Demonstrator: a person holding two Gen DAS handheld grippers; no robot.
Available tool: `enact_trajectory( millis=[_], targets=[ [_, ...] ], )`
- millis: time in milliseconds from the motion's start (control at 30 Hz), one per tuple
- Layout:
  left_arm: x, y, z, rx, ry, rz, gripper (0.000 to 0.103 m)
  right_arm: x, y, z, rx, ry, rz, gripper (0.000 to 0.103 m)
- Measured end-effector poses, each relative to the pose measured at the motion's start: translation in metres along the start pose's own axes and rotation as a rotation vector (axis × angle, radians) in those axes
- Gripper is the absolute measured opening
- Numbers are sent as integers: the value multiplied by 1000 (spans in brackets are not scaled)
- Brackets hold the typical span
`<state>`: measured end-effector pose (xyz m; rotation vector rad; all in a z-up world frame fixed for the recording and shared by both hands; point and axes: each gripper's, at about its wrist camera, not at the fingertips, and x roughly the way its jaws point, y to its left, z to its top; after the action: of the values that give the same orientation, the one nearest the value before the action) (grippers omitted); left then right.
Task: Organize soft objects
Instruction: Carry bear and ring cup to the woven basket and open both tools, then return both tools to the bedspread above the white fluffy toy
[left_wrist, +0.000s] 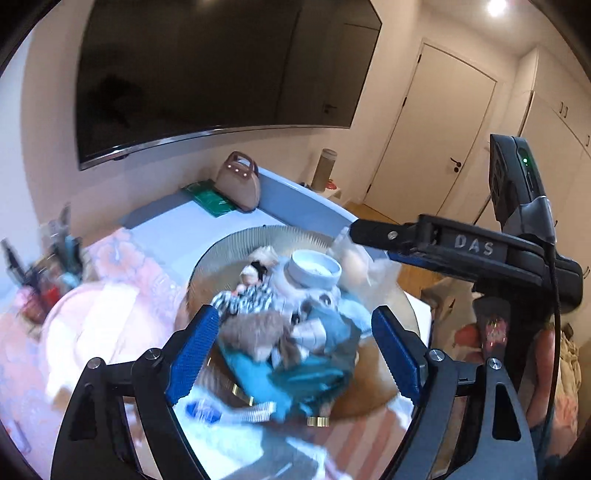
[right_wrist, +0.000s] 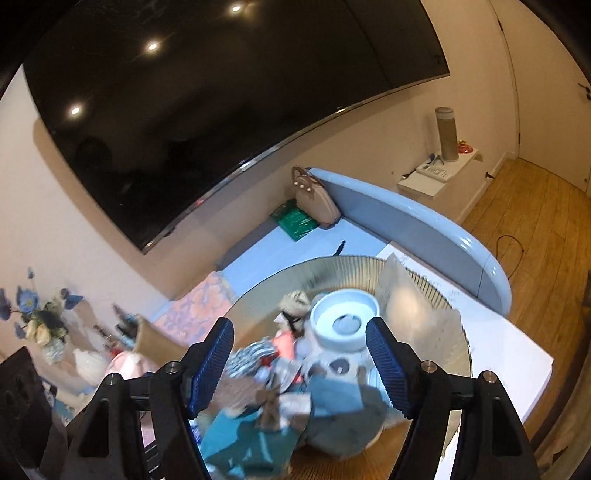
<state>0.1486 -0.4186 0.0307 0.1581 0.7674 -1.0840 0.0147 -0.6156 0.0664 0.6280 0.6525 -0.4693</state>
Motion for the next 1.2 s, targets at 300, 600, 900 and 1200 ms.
enact_trajectory(
  millis=[300, 600, 900, 1200],
  targets=[
    [-107, 30, -50, -21, -83, 131, 84, -46, 12, -42, -50, -59, -16, 96],
    [-245, 116, -127, -256, -218, 382, 86, -79, 95, -79, -216, -118, 118, 103],
    [-292, 202, -208, -503, -226, 582, 90, -28, 210, -159, -373, 41, 283, 103],
    [-236, 245, -254, -512, -31, 727, 90, 87, 270, -273, -617, 225, 179, 103]
  ],
)
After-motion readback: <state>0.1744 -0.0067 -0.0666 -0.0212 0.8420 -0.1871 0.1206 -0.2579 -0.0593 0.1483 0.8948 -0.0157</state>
